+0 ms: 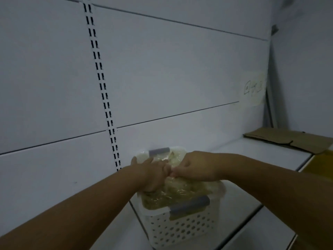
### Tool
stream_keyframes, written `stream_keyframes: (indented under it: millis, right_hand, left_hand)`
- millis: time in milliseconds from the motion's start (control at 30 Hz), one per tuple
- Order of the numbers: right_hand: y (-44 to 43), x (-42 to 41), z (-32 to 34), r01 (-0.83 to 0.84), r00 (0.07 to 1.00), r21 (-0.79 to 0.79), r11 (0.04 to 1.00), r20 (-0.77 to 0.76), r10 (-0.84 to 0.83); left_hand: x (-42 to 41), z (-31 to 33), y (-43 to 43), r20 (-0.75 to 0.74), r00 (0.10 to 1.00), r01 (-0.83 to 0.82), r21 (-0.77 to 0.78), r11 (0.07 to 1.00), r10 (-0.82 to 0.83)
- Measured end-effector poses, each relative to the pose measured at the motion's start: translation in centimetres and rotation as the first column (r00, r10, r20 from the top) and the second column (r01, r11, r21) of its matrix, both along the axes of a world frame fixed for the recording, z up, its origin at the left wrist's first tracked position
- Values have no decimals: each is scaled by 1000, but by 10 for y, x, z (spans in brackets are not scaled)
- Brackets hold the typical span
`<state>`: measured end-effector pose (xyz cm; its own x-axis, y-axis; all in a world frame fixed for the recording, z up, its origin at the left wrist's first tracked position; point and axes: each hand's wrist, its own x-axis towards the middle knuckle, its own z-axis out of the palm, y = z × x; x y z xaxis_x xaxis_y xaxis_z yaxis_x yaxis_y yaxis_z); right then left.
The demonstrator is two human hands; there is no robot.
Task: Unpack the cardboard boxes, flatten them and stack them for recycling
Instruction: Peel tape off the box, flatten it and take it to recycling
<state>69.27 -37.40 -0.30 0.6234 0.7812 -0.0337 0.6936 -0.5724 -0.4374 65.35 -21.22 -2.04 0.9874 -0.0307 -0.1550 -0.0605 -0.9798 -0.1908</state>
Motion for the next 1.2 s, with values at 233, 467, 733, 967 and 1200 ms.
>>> stream_keyframes:
  millis: [233,467,733,967,1200]
  right_hand:
    - [-9,-17,-18,-113,819,155,981,574,3]
    - [-18,-16,-23,-34,962,251,967,270,-36]
    - [-18,-19,-13,-146,961,199,969,262,91]
    - [-20,-13,-23,-18,905,361,932,403,-138]
    - [-25,-10,-18,-76,801,434,898,563,-204]
  left_hand:
    - [-3,6,-2,-49,996,-76,-118,990,71]
    - [-7,3,0,43,994,-95,-186,978,105]
    - [-21,1,5,99,938,-24,-938,345,333]
    - [-30,-4,11,104,837,174,-982,-80,538]
    - [-58,-3,15,151,835,88,-986,142,529]
